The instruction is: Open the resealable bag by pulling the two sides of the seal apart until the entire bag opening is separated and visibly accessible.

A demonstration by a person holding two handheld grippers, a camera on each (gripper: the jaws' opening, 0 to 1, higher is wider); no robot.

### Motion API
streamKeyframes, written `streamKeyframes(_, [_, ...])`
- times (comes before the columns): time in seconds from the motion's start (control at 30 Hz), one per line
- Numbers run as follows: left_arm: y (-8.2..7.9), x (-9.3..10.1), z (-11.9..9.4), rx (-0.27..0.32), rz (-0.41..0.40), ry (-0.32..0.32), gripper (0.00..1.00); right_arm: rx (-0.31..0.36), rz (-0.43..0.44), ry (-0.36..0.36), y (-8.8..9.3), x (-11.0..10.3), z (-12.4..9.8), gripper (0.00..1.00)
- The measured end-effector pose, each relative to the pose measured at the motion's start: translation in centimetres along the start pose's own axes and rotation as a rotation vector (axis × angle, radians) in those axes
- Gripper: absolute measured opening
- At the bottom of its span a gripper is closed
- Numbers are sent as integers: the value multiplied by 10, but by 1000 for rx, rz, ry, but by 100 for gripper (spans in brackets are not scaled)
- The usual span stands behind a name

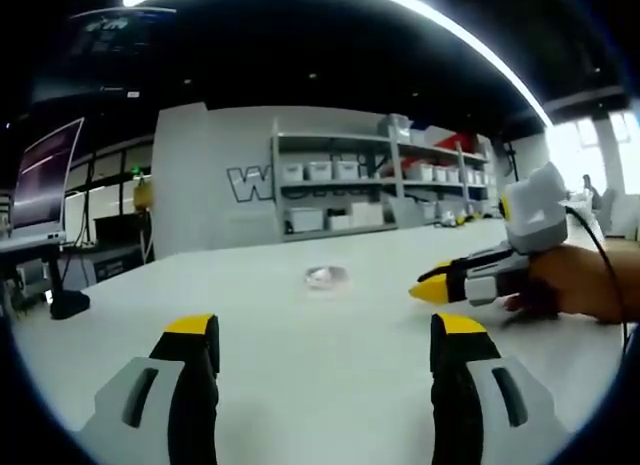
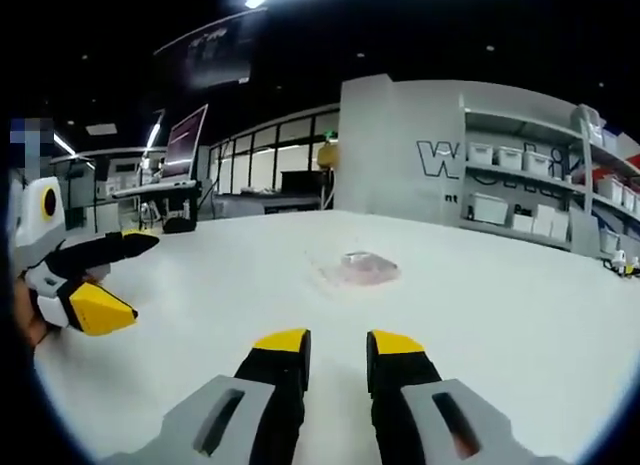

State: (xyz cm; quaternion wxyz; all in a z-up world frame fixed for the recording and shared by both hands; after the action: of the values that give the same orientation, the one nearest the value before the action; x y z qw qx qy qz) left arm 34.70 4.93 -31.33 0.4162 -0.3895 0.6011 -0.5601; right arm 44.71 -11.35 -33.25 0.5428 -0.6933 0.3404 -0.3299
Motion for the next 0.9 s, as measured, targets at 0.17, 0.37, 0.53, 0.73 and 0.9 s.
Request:
streamKeyframes(0.17, [-1,1,0,-1,0,1,86,2,5,-3,0,0,-1,21])
streamKeyframes(0.37, [-1,2,0,0,1,1,86,5,8,-4,0,1,-4,21])
streamKeyframes(0.53, [-1,3,0,-1,0,0,86,1,-4,-7,0,-1,-4,20])
streamKeyframes(0.73, [-2,3,1,1,1,2,86,-5,-1,-14,-2,-2,-1,20])
streamKeyframes(0.9, [-2,3,1,1,0,2,86,-10,0,-15,-3,-2,4,20])
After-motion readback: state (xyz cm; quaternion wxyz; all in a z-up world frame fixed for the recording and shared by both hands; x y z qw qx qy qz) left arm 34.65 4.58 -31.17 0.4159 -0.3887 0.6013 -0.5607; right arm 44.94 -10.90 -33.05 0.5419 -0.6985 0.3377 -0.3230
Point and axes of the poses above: the point that each gripper's makers call its tool centre point, and the gripper's own axes: z roughly forward along the fingers, x roughly to its right, y roughly out of its underside, the point moved 5 cm from there along -z, roughly backward along the fingers, and after that the axes turned 9 degrees about y, right-handed, at the moved point
